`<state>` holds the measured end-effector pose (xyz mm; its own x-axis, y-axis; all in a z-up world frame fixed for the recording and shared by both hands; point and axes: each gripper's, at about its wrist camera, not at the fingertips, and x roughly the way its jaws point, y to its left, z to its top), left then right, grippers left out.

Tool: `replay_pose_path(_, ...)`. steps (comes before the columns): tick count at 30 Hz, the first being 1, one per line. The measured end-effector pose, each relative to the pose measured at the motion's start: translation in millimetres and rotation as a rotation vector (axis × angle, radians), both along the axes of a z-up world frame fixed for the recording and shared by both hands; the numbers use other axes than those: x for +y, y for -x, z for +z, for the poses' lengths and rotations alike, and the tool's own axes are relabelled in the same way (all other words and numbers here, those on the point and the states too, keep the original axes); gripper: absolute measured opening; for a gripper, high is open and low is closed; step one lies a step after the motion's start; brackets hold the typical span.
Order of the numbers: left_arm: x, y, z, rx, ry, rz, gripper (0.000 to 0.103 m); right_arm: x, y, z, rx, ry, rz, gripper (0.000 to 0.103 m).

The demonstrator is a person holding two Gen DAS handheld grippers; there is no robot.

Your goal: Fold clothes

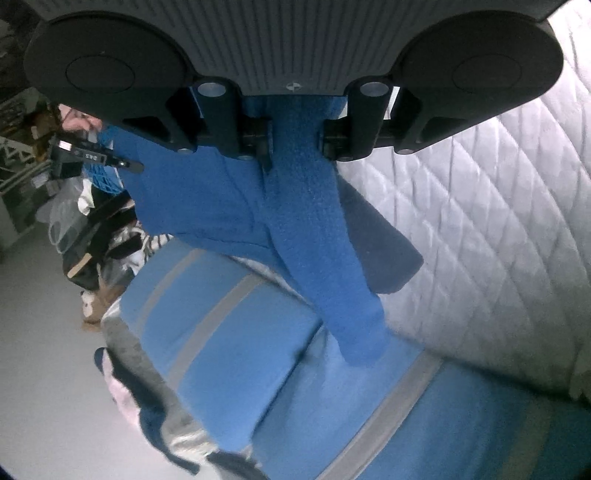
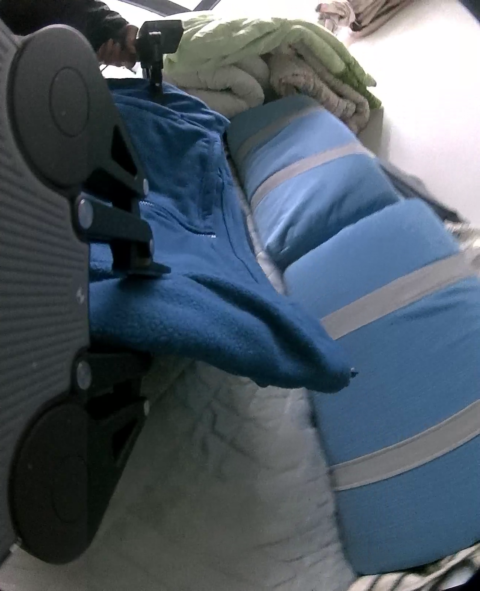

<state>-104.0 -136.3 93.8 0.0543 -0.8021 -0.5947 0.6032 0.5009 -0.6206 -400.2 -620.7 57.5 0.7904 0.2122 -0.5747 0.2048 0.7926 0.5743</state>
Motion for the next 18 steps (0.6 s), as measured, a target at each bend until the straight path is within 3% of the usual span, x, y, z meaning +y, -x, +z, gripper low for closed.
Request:
replay_pose_path(9, 24, 2, 72, -0.108, 0.024, 0.031, 0.019, 24, 7, 55, -0.078, 0.055, 0.017, 0.021)
replay_pose_path(18, 55, -7, 101, -0.154, -0.009, 0.097, 0.019, 62, -5, 87, -0.116, 0.076, 0.061, 0.021)
